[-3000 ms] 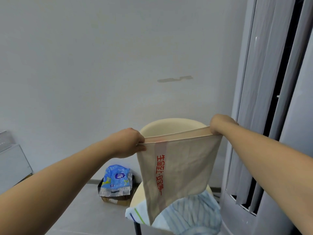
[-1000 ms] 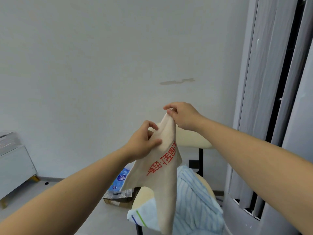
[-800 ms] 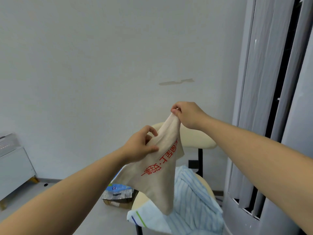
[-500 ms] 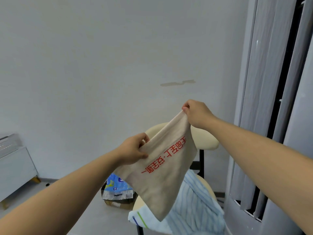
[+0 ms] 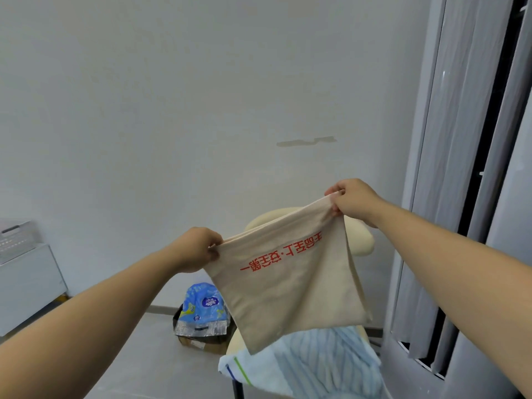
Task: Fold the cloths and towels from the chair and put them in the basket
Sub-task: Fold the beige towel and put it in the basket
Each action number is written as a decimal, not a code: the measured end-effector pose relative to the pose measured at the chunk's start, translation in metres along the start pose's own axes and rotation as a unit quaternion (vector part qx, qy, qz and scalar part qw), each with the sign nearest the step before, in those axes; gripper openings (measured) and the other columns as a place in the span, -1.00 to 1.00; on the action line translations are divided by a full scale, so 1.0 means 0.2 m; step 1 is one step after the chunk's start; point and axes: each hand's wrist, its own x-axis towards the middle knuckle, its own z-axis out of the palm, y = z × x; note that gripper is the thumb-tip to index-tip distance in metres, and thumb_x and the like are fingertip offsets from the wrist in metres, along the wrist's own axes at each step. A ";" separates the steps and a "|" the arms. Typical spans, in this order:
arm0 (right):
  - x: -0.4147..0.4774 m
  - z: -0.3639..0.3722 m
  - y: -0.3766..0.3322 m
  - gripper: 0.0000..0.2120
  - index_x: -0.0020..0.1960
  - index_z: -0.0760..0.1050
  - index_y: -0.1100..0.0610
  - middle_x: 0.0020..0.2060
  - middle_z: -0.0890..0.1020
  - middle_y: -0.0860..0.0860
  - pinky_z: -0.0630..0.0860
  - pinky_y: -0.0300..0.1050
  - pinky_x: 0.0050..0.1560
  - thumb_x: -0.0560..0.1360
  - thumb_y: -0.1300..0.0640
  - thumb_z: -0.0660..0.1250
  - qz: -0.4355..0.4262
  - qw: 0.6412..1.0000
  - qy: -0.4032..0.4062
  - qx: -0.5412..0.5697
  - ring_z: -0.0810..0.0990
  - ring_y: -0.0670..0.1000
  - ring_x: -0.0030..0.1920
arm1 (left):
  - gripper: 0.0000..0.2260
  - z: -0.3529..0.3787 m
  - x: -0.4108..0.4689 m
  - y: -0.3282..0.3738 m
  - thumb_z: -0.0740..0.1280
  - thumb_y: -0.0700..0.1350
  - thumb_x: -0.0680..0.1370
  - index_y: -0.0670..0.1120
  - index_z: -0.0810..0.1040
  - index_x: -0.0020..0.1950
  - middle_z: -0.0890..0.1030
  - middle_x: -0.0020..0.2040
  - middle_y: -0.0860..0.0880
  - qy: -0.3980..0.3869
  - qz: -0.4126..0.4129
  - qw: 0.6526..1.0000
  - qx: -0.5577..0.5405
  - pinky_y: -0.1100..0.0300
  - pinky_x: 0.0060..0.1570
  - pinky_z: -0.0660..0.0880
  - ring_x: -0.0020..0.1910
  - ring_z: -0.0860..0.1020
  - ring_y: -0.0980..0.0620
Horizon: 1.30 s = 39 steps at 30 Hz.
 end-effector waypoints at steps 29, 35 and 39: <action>-0.06 -0.21 0.24 -0.92 -0.09 0.52 0.24 -0.22 0.56 0.15 0.41 -0.17 -0.47 0.47 0.38 0.31 0.136 0.972 -0.190 -0.010 0.66 0.20 -0.35 | -0.84 -0.13 0.01 0.06 0.28 -0.09 0.63 -0.18 0.53 0.01 0.64 -0.21 -0.16 -0.024 -0.077 0.956 -0.282 0.17 -0.48 0.44 -0.48 0.59 -0.06; -0.05 -0.16 0.36 -0.91 -0.26 0.36 0.18 -0.55 0.30 0.04 0.12 -0.37 -0.56 0.28 0.32 0.22 0.172 0.970 -0.159 0.071 0.19 -0.02 -0.65 | -0.83 -0.03 0.05 0.02 0.33 -0.09 0.62 -0.20 0.56 0.03 0.57 -0.28 -0.14 -0.121 -0.089 0.900 -0.410 0.18 -0.50 0.41 -0.48 0.52 -0.06; 0.00 -0.09 0.46 -0.92 -0.27 0.31 0.14 -0.56 0.28 0.02 0.05 -0.43 -0.58 0.29 0.29 0.15 0.212 0.955 -0.170 0.122 0.09 -0.08 -0.67 | -0.86 0.10 0.16 -0.02 0.34 -0.15 0.59 -0.22 0.58 0.04 0.51 -0.25 -0.15 -0.165 -0.122 0.864 -0.460 0.24 -0.56 0.32 -0.56 0.38 -0.02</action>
